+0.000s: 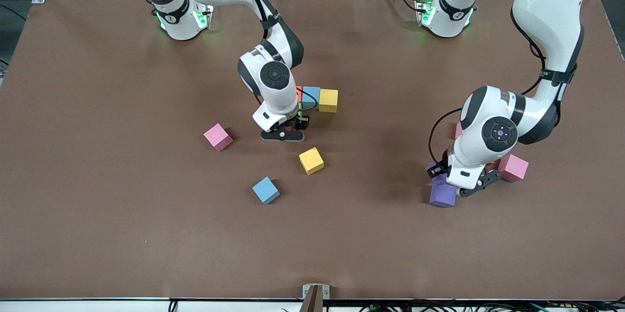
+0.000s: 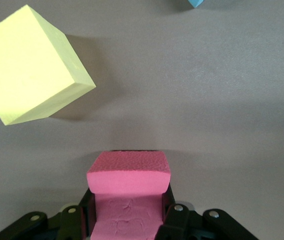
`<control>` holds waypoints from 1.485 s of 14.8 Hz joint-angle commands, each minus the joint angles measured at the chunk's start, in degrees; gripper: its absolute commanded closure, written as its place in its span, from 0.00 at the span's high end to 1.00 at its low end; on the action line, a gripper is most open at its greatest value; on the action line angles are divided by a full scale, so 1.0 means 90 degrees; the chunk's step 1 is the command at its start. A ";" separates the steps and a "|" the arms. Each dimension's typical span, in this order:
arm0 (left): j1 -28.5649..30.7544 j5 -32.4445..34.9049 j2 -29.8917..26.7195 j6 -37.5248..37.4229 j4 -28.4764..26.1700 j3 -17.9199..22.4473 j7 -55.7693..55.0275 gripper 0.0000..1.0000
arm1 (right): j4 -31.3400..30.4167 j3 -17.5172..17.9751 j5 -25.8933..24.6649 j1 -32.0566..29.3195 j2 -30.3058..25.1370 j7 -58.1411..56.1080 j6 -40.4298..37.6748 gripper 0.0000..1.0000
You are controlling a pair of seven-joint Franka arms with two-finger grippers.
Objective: Arrange 11 blocks into digit 3
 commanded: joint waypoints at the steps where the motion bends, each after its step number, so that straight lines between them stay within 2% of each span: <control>1: -0.0031 0.0128 0.0028 -0.0080 0.0054 -0.0009 -0.0135 0.43 | -0.0241 0.0040 0.0013 -0.0024 -0.0171 -0.0087 0.0083 0.03; 18: -0.0021 0.0128 0.0008 -0.0080 0.0054 -0.0009 -0.0145 0.43 | -0.0241 0.0040 0.0013 0.0025 -0.0112 -0.0077 0.0200 0.04; 20: -0.0021 0.0128 0.0008 -0.0080 0.0054 -0.0009 -0.0145 0.43 | -0.0232 0.0040 0.0013 0.0025 -0.0083 -0.0077 0.0200 0.08; 22: -0.0021 0.0128 0.0008 -0.0080 0.0054 -0.0009 -0.0145 0.43 | -0.0232 0.0040 0.0013 0.0025 -0.0083 -0.0077 0.0200 0.17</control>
